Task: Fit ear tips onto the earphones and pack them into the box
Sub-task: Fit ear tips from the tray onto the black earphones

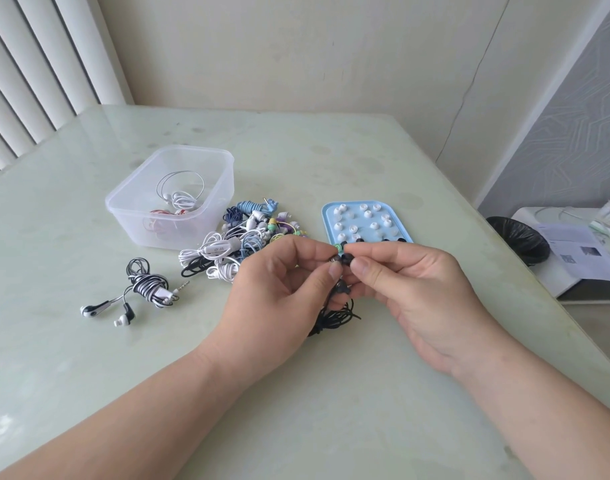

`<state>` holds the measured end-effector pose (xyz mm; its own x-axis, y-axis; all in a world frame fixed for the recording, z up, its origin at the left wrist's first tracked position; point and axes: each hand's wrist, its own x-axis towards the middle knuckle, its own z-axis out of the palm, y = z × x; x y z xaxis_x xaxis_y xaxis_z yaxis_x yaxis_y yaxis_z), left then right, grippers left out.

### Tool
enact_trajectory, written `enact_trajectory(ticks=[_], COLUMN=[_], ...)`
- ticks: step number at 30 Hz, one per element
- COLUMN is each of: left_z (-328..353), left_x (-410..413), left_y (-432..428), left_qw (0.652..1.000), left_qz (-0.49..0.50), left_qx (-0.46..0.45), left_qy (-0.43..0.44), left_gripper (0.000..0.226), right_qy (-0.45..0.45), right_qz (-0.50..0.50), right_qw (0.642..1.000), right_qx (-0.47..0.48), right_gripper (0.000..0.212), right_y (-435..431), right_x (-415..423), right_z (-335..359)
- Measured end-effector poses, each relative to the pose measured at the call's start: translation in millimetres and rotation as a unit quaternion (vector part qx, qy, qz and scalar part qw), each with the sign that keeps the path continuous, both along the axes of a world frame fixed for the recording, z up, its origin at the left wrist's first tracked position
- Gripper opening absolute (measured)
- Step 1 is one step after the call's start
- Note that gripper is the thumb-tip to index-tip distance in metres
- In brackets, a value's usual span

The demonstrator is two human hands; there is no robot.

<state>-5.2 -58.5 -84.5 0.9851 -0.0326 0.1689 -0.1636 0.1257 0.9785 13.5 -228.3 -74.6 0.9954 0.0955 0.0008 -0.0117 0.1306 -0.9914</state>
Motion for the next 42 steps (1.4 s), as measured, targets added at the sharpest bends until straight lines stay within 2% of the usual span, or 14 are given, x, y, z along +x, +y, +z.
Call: enact_trajectory(ticks=[4,8,15,28,34,39,42], left_z=[-1.8,-2.4,-1.6,-1.8,-1.9,-3.3,-3.9], left_x=[1.2,1.6,1.3,0.1,0.2,0.1,-0.5], left_y=[-0.2,0.2,0.5,-1.3,-0.7,-1.3,-1.3], left_qw=[1.000,1.000,1.000,0.999,0.999,1.000,1.000], left_qz=[0.002,0.005,0.014,0.038,0.033,0.025,0.027], left_qx=[-0.003,0.002,0.016,0.023,0.005,0.009,0.011], left_qy=[0.010,0.013,0.022,0.013,0.022,0.010,0.004], left_gripper=[0.007,0.006,0.004,0.005,0.006,0.008,0.010], right_qy=[0.053,0.075,0.070,-0.009,0.016,0.035,0.045], right_qz=[0.003,0.023,0.023,-0.062,-0.057,-0.050,-0.026], right_qw=[0.997,0.994,0.994,0.997,0.998,0.997,0.997], right_qx=[0.064,0.073,0.083,0.036,0.037,0.039,0.050], right_gripper=[0.027,0.024,0.022,0.010,0.010,0.025,0.024], right_y=[0.5,0.7,4.5,18.7,15.4,10.9,8.7], right_x=[0.9,0.9,-1.3,-10.1,-7.8,-4.4,-2.2], right_z=[1.3,1.6,-0.3,0.8,1.6,-0.2,-1.5])
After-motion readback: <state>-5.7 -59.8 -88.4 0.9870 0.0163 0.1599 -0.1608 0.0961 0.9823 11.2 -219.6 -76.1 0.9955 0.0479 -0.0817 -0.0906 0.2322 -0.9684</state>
